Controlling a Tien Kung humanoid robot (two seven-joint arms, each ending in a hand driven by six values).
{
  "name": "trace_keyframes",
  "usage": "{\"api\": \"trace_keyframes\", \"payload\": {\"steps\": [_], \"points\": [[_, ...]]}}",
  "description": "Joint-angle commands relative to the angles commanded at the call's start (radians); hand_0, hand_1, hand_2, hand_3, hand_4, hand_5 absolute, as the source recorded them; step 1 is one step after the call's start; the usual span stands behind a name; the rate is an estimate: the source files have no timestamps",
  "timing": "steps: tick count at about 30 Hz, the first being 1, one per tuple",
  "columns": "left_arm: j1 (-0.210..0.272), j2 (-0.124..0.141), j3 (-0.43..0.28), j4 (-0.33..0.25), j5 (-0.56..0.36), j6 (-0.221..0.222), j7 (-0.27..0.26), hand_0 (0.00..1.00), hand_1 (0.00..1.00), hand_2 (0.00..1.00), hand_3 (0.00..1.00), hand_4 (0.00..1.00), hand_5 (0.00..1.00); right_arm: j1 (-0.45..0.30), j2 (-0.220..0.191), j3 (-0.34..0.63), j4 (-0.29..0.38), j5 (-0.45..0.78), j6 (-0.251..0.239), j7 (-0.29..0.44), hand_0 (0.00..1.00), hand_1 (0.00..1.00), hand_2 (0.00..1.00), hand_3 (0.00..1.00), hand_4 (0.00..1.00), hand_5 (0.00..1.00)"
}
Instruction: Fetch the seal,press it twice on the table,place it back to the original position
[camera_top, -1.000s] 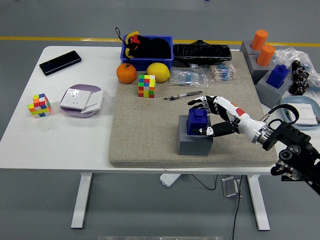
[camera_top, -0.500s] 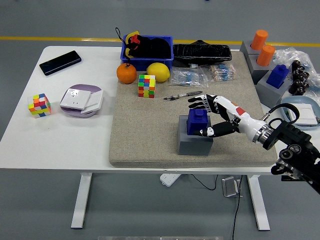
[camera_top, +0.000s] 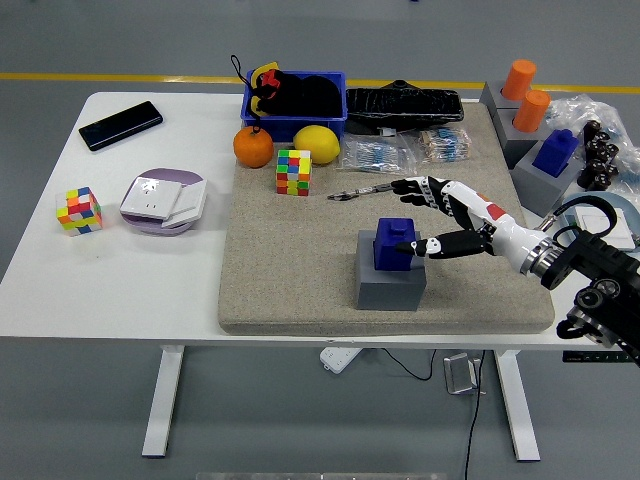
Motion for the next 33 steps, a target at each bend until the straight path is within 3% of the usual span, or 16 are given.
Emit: {"api": "trace_keyframes", "payload": {"steps": [4,5,14,16,17,22,24,33], "points": [[0.001,0.003,0.004,0.001,-0.002,0.000,0.000,0.749,0.697,0.686,0.752,0.692,0.292,-0.032,-0.028,0.043,0.019,-0.012,0.015,-0.011,0.941,0.922,0.905,0.902,0.998,0.354],[0.002,0.003,0.005,0.001,-0.003,0.000,0.001,0.749,0.697,0.686,0.752,0.692,0.292,-0.039,-0.034,0.053,0.023,-0.014,0.016,-0.012,0.969,0.932,0.919,0.908,0.998,0.514],[-0.001,0.007,0.006,0.000,-0.002,0.001,0.000,0.747,0.697,0.686,0.753,0.693,0.292,-0.127,-0.079,0.206,0.014,-0.049,0.050,-0.048,0.971,0.937,0.926,0.921,0.998,0.531],[-0.002,0.008,0.009,0.000,-0.002,0.000,0.000,0.747,0.697,0.686,0.753,0.693,0.292,-0.149,-0.086,0.253,0.001,-0.059,0.077,-0.075,0.971,0.937,0.926,0.921,0.998,0.531],[-0.003,0.009,0.010,0.000,-0.003,0.001,0.000,0.749,0.697,0.686,0.753,0.693,0.291,-0.156,-0.091,0.268,-0.003,-0.056,0.081,-0.081,0.975,0.939,0.930,0.902,0.998,0.719],[-0.005,0.013,0.014,0.000,-0.004,0.002,0.000,0.749,0.697,0.686,0.753,0.693,0.291,-0.196,-0.110,0.343,-0.034,-0.056,0.082,-0.096,0.975,0.939,0.930,0.902,0.998,0.719],[-0.004,0.014,0.013,0.000,-0.004,0.002,0.000,0.748,0.697,0.686,0.753,0.693,0.292,-0.213,-0.112,0.378,-0.045,-0.059,0.081,-0.100,0.960,0.912,0.885,0.857,0.998,0.769],[0.008,0.014,0.006,0.001,0.000,0.006,0.001,0.746,0.697,0.685,0.752,0.692,0.291,-0.289,-0.097,0.555,-0.074,-0.151,0.080,-0.130,0.949,0.901,0.872,0.843,0.998,0.763]]}}
